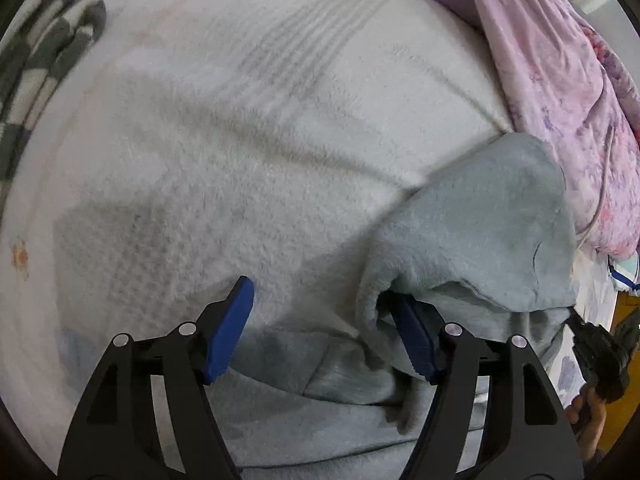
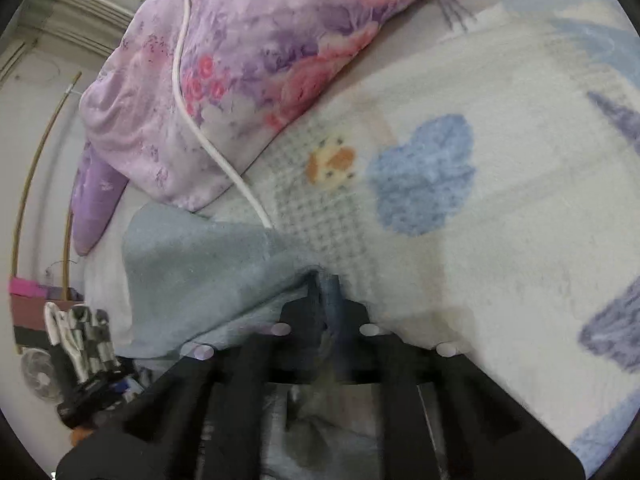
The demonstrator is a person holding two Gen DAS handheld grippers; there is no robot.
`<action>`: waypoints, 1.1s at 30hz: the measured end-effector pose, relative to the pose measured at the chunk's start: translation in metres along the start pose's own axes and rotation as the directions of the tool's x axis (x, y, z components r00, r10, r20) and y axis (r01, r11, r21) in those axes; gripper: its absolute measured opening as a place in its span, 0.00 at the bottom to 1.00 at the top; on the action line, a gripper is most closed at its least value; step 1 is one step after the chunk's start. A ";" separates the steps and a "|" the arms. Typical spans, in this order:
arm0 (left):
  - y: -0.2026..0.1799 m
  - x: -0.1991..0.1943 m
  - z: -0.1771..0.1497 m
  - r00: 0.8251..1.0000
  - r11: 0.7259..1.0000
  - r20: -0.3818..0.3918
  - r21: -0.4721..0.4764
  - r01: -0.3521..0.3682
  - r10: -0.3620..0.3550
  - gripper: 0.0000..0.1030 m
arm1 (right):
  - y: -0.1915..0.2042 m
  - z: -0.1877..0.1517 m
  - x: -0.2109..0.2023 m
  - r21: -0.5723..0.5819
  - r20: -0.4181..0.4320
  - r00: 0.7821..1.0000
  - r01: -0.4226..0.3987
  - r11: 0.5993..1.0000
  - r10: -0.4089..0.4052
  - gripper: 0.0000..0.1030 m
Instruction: Fold large clothes
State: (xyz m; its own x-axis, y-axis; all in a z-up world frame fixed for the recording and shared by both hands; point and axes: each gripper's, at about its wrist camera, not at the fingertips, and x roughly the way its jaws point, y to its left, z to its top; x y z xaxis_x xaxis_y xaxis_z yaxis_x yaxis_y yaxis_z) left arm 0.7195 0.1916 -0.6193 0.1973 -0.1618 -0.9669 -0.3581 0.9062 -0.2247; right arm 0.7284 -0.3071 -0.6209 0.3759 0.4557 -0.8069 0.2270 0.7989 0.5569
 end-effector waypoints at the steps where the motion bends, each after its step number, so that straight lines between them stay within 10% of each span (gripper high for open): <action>1: -0.001 -0.001 0.000 1.000 1.000 0.005 0.009 -0.002 0.002 0.68 | 0.002 -0.004 -0.017 -0.018 0.038 0.999 -0.017 1.000 0.017 0.04; 8: 0.005 -0.013 0.005 0.999 0.999 -0.005 0.001 0.049 -0.049 0.69 | -0.039 -0.027 -0.013 0.066 -0.091 0.995 0.056 0.996 -0.050 0.06; 13: -0.004 -0.055 0.010 0.988 0.988 0.035 0.052 0.147 -0.148 0.69 | -0.014 -0.021 -0.050 0.069 0.011 0.998 0.066 0.995 -0.067 0.26; 15: -0.014 -0.067 0.014 0.980 0.979 0.051 0.072 0.189 -0.193 0.69 | 0.011 -0.013 -0.058 -0.018 0.061 0.995 0.080 0.997 -0.079 0.56; 20: -0.054 -0.084 0.025 0.964 0.960 0.031 0.102 0.260 -0.265 0.79 | 0.077 0.005 -0.020 -0.305 0.024 0.997 0.082 0.949 -0.079 0.62; 26: -0.096 -0.002 0.056 0.990 0.980 -0.058 0.146 0.134 -0.127 0.78 | 0.121 -0.006 0.066 -0.526 -0.064 0.982 0.116 0.842 -0.175 0.63; 31: -0.114 0.035 0.054 0.997 0.968 -0.055 0.247 -0.031 0.046 0.78 | 0.108 0.009 0.079 -0.392 -0.069 0.995 0.035 0.919 -0.067 0.66; 33: -0.124 0.035 0.049 0.997 0.951 -0.026 0.301 -0.066 0.077 0.55 | 0.103 0.014 0.084 -0.343 -0.120 0.993 -0.054 0.938 0.014 0.53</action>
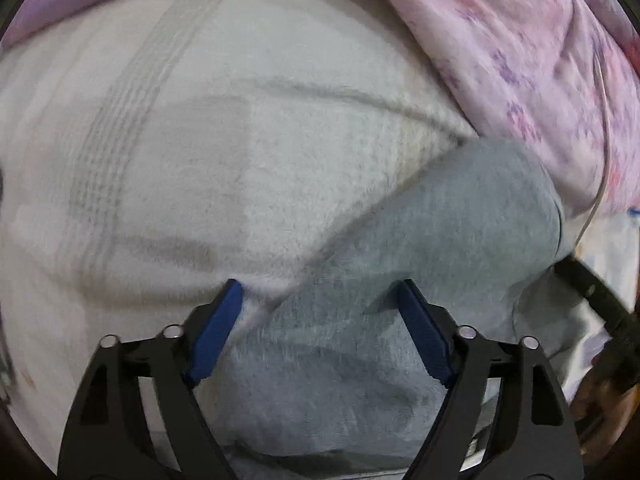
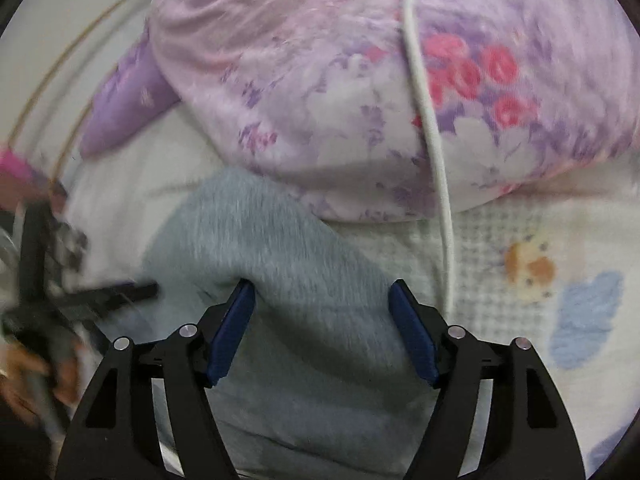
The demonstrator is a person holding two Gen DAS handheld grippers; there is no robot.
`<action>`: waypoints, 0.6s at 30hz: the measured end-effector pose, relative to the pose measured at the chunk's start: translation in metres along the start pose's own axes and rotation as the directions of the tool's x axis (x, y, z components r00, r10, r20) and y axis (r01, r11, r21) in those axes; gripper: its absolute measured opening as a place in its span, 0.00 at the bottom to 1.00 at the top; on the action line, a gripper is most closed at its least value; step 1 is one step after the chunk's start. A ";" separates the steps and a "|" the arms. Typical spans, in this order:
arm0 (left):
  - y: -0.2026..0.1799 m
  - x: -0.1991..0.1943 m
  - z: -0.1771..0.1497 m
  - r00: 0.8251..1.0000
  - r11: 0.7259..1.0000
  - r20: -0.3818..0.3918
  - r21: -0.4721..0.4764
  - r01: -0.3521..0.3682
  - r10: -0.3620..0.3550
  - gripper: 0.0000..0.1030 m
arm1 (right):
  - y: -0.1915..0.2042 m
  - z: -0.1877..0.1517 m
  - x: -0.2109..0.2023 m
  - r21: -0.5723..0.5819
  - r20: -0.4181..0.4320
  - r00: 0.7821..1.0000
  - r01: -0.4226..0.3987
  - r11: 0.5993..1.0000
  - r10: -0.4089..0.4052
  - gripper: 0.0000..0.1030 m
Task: Fold large clothes
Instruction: 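Grasp the folded hoodie edge with both grippers and fold it over again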
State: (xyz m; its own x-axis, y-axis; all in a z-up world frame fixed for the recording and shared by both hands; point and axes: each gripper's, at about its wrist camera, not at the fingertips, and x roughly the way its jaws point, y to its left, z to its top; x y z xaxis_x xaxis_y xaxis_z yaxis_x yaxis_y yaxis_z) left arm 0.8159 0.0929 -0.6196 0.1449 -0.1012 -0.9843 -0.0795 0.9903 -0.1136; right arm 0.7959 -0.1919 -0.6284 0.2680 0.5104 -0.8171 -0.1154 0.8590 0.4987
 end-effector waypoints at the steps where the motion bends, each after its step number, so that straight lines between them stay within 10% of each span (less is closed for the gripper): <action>1: -0.004 -0.004 -0.001 1.000 1.000 0.024 0.026 0.008 -0.009 0.04 | 0.000 0.000 0.001 -0.003 -0.018 1.000 -0.020 1.000 0.020 0.23; 6: -0.017 -0.058 -0.024 0.979 0.992 0.178 0.090 0.085 -0.100 0.06 | 0.027 -0.011 -0.045 -0.091 0.080 0.996 -0.024 0.996 0.032 0.08; 13: -0.007 -0.170 -0.132 0.885 0.972 0.410 0.172 0.163 -0.221 0.06 | 0.085 -0.112 -0.158 -0.220 0.286 0.958 0.030 0.975 0.035 0.07; 15: -0.007 -0.177 -0.178 0.887 0.971 0.407 0.184 0.154 -0.218 0.07 | 0.093 -0.164 -0.175 -0.231 0.277 0.961 0.050 0.972 0.016 0.08; 18: 0.004 -0.161 -0.246 0.936 0.978 0.304 0.157 0.136 -0.179 0.09 | 0.096 -0.240 -0.166 -0.201 0.186 0.980 0.110 0.973 -0.072 0.13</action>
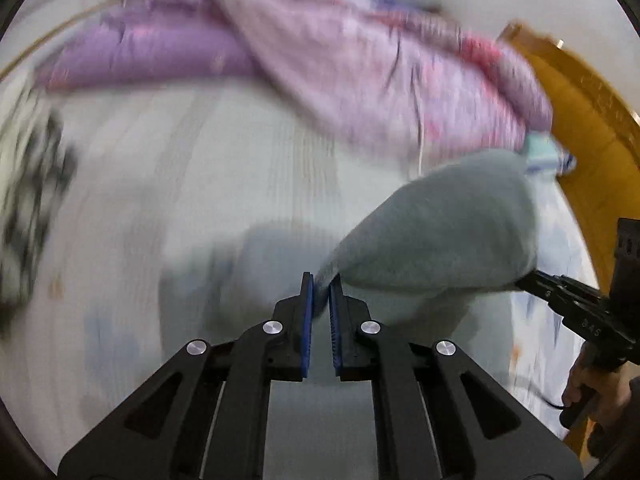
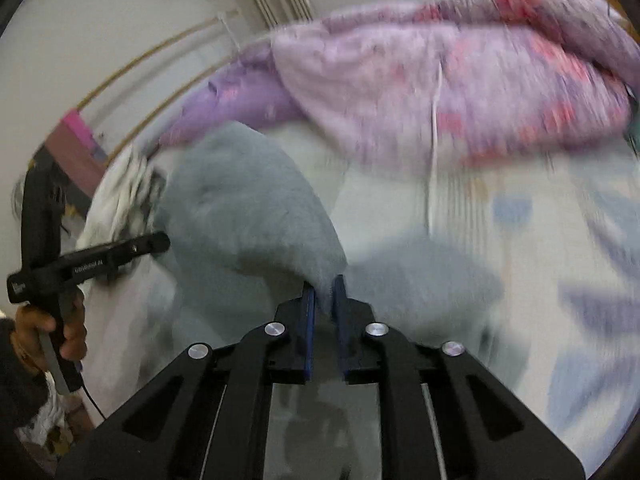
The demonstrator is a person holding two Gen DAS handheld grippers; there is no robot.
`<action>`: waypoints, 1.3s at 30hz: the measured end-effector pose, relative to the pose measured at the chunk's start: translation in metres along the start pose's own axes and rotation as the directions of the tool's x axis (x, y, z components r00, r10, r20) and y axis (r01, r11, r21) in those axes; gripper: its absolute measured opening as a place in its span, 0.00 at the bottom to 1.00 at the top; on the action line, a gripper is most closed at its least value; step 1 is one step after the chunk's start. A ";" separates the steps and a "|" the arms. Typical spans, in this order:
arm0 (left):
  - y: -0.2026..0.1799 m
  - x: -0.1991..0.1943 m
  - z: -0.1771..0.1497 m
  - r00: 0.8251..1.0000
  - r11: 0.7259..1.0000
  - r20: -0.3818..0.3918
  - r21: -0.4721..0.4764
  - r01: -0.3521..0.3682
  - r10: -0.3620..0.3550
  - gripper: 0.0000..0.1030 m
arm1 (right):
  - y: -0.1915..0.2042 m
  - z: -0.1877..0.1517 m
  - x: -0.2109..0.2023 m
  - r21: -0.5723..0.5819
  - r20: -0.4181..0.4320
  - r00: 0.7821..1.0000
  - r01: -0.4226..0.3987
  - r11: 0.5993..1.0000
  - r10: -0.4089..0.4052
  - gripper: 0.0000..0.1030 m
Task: Fold large clothes
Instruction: 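Grasp the folded hoodie edge with both grippers and fold it over again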
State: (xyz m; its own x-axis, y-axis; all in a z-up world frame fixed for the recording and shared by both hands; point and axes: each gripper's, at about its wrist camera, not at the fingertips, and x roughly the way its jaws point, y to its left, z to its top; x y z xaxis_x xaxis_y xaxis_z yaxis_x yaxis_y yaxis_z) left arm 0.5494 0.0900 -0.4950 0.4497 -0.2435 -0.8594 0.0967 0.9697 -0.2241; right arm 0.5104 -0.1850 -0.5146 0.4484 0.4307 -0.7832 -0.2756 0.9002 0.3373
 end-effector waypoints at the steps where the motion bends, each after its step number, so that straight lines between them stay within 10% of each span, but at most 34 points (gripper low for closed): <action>1: 0.003 0.005 -0.025 0.997 0.999 -0.077 -0.023 -0.025 0.023 0.11 | 0.000 -0.017 0.000 0.010 -0.050 0.998 0.024 1.000 -0.024 0.18; 6: 0.028 0.001 -0.096 0.959 0.970 -0.283 -0.233 -0.076 0.008 0.14 | -0.014 -0.089 -0.021 0.328 -0.150 0.985 -0.026 0.944 0.079 0.32; 8: 0.030 -0.009 -0.104 0.962 0.949 -0.273 -0.308 -0.061 -0.027 0.33 | -0.017 -0.093 -0.033 0.423 -0.101 0.988 -0.066 0.904 0.120 0.60; 10: 0.026 -0.018 -0.102 0.972 0.925 -0.225 -0.379 -0.029 -0.062 0.72 | -0.019 -0.093 -0.046 0.512 -0.025 0.988 -0.121 0.850 0.156 0.63; 15: -0.004 0.013 -0.094 0.955 0.891 -0.230 -0.450 0.064 -0.186 0.75 | -0.032 -0.092 -0.014 0.696 -0.041 0.987 -0.085 0.713 0.158 0.63; 18: -0.023 0.046 -0.096 0.933 0.886 -0.298 -0.461 0.046 -0.204 0.76 | -0.038 -0.101 0.015 0.746 -0.101 0.976 -0.054 0.664 0.192 0.63; 20: -0.029 0.063 -0.100 0.914 0.877 -0.333 -0.478 0.048 -0.232 0.68 | -0.040 -0.109 0.032 0.773 -0.123 0.965 -0.053 0.633 0.232 0.25; 21: -0.031 0.069 -0.102 0.913 0.880 -0.333 -0.471 0.056 -0.236 0.52 | -0.038 -0.114 0.037 0.783 -0.118 0.960 -0.068 0.618 0.254 0.12; 22: -0.033 0.070 -0.100 0.913 0.896 -0.347 -0.441 0.042 -0.214 0.15 | -0.035 -0.118 0.038 0.796 -0.101 0.957 -0.086 0.599 0.273 0.05; 27: -0.029 0.013 -0.083 0.969 0.953 -0.211 -0.296 0.064 -0.130 0.09 | -0.002 -0.123 0.018 0.754 -0.069 0.947 -0.156 0.639 0.313 0.04; 31: -0.009 0.022 -0.102 0.948 0.959 -0.305 -0.283 0.001 -0.091 0.10 | 0.020 -0.136 0.038 0.726 -0.158 0.935 -0.108 0.680 0.317 0.08; 35: 0.000 0.055 -0.122 0.901 0.957 -0.431 -0.279 -0.077 -0.053 0.34 | 0.013 -0.135 0.046 0.696 -0.226 0.944 -0.015 0.718 0.239 0.23; 39: 0.009 0.025 -0.110 0.936 0.925 -0.340 -0.378 -0.048 -0.091 0.60 | 0.010 -0.115 0.006 0.609 -0.213 0.969 0.028 0.793 0.129 0.59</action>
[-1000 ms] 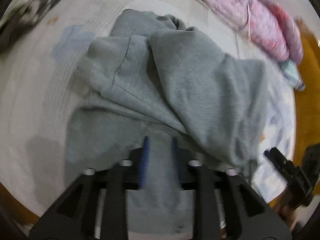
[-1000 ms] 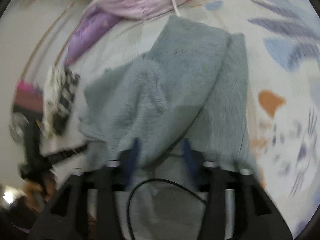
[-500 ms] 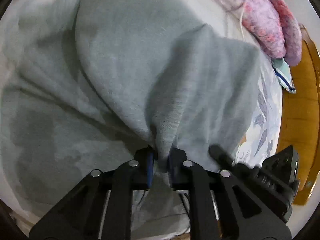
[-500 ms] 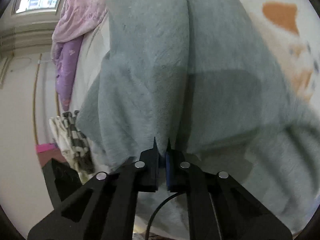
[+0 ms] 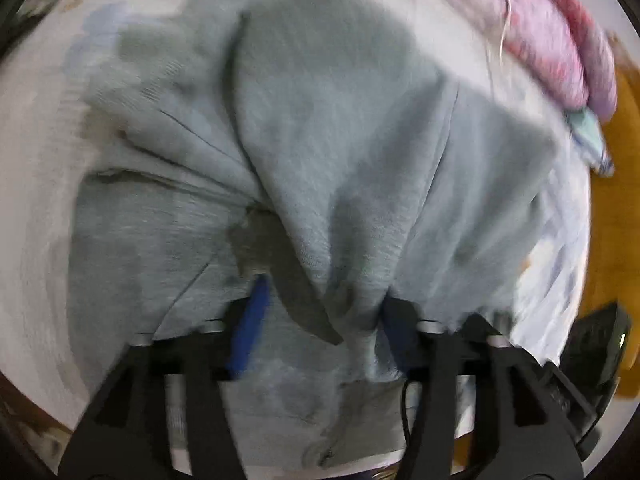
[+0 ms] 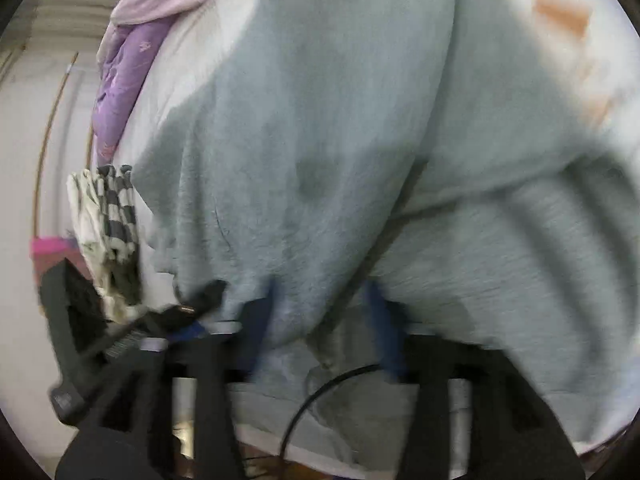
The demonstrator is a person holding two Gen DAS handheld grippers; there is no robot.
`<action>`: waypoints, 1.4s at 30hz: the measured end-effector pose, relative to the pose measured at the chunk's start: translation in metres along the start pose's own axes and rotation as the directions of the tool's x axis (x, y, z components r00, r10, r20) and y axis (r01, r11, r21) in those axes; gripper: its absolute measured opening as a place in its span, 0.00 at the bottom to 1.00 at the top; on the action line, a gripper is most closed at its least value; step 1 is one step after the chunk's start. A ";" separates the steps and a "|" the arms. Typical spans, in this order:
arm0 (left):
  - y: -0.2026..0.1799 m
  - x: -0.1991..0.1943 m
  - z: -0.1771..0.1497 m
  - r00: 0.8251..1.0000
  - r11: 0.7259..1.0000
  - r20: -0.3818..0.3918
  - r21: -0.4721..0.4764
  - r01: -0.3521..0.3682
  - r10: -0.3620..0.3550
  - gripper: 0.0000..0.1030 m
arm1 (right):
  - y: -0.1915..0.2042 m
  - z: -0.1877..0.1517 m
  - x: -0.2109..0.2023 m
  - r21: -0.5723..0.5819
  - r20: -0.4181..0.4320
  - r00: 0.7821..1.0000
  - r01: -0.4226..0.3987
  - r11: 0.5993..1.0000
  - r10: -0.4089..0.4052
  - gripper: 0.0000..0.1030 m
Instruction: Fold large clothes
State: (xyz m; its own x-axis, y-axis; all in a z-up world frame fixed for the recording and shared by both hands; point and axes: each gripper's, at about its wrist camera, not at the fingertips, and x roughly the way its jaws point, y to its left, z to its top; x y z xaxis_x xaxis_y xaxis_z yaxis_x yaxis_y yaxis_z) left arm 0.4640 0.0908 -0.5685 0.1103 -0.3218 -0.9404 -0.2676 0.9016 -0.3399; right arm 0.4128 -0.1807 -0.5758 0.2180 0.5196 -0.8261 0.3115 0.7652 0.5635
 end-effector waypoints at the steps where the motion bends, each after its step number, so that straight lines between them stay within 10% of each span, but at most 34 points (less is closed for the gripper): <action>1: 0.002 -0.008 0.001 1.000 1.000 0.014 -0.010 0.018 -0.017 0.60 | 0.003 0.006 -0.015 -0.022 0.028 1.000 0.013 1.000 -0.012 0.59; 8: -0.001 -0.056 0.063 0.986 0.999 0.164 -0.046 0.019 -0.012 0.69 | 0.012 0.079 -0.057 0.020 0.186 0.982 -0.042 0.999 0.038 0.60; 19: -0.012 0.001 0.189 0.995 0.992 0.067 -0.102 -0.069 0.076 0.69 | 0.010 0.211 0.000 0.136 0.144 0.990 -0.020 0.990 0.001 0.61; 28: -0.014 0.069 0.223 0.985 0.981 -0.066 -0.098 -0.165 0.159 0.75 | 0.004 0.236 0.055 0.180 0.037 0.999 0.013 0.984 -0.020 0.61; 31: -0.020 0.073 0.229 0.980 0.976 -0.065 -0.101 -0.195 0.189 0.77 | 0.003 0.239 0.056 0.159 0.049 0.999 -0.013 0.987 0.006 0.45; 33: -0.027 0.073 0.229 0.971 0.969 -0.038 -0.061 -0.237 0.235 0.63 | -0.001 0.237 0.053 0.164 0.065 0.998 -0.033 0.986 0.022 0.20; 35: -0.038 0.067 0.227 0.973 0.973 0.006 -0.014 -0.232 0.233 0.06 | -0.004 0.232 0.046 0.156 0.086 0.994 -0.079 0.984 0.066 0.14; 42: -0.036 -0.018 0.161 0.949 0.997 0.312 0.055 -0.055 0.035 0.06 | 0.006 0.172 -0.014 0.025 0.220 0.967 -0.138 0.990 0.129 0.10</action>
State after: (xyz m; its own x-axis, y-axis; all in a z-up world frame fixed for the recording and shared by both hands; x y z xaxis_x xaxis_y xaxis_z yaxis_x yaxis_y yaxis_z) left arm 0.6254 0.1107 -0.5371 0.3938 -0.1836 -0.9007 -0.2207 0.9323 -0.2865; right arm 0.5708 -0.2487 -0.5596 0.4546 0.5176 -0.7249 0.3012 0.6765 0.6720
